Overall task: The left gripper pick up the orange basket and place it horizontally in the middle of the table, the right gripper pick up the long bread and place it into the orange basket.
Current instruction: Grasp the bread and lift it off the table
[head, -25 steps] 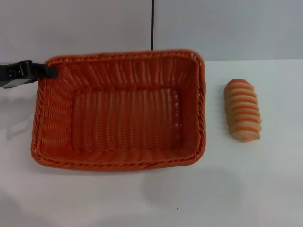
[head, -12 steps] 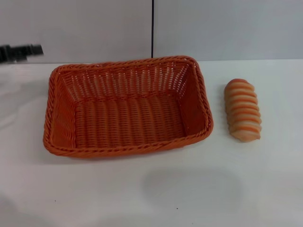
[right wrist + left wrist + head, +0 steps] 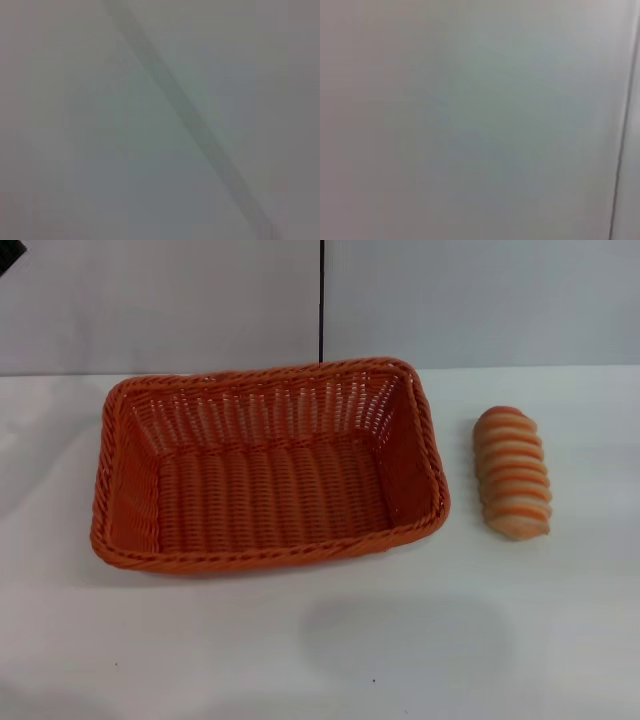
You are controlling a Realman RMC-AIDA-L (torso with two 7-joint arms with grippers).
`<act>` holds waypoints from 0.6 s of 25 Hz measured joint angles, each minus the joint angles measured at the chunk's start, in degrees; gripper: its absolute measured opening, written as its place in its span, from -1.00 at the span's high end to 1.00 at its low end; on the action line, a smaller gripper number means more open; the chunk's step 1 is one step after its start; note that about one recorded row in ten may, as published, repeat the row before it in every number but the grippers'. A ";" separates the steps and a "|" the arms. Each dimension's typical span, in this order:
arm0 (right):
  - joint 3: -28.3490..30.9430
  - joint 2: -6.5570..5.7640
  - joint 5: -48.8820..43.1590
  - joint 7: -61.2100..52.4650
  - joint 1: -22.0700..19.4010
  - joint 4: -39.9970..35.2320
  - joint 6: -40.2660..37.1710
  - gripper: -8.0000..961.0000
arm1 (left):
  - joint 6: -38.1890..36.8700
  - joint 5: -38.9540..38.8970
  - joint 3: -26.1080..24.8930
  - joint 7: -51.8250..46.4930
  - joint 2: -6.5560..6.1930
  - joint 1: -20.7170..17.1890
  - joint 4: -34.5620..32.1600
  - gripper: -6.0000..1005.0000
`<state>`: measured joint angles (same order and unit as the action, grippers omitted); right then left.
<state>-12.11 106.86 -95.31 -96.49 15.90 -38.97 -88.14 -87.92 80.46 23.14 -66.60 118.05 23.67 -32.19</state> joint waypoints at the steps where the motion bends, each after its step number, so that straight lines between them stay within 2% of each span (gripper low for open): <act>1: -0.13 -0.78 -4.77 -2.76 0.96 -2.16 -2.99 -0.70 | -1.11 -1.49 0.08 3.69 0.09 -0.01 1.51 -0.36; 2: -0.21 -2.16 -13.51 -6.40 3.50 -5.92 -9.27 -0.70 | -3.68 -4.79 0.11 11.71 0.21 0.10 5.19 -0.36; 3: -0.21 -2.16 -13.51 -6.40 3.50 -5.92 -9.27 -0.70 | -3.68 -4.79 0.11 11.71 0.21 0.10 5.19 -0.36; 6: -0.59 -3.48 -23.26 -9.21 7.91 -9.09 -17.15 -0.70 | -7.08 -8.54 0.10 19.32 0.23 0.57 9.79 -0.36; 7: -1.54 -4.05 -27.97 -9.76 10.55 -9.46 -19.82 -0.70 | -8.24 -9.46 0.15 22.36 0.24 0.80 11.13 -0.35; 13: -6.61 -4.13 -30.86 -10.21 12.90 -9.64 -20.42 -0.70 | -8.62 -9.50 0.18 23.80 0.32 1.22 13.38 -0.35; 15: -7.13 -3.48 -30.73 -10.11 13.36 -10.05 -19.84 -0.70 | -8.49 -9.35 0.23 24.09 0.33 1.26 14.19 -0.35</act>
<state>-19.24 103.39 -126.04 -106.60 29.26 -49.01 -107.98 -96.42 71.12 23.37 -42.51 118.38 24.93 -18.00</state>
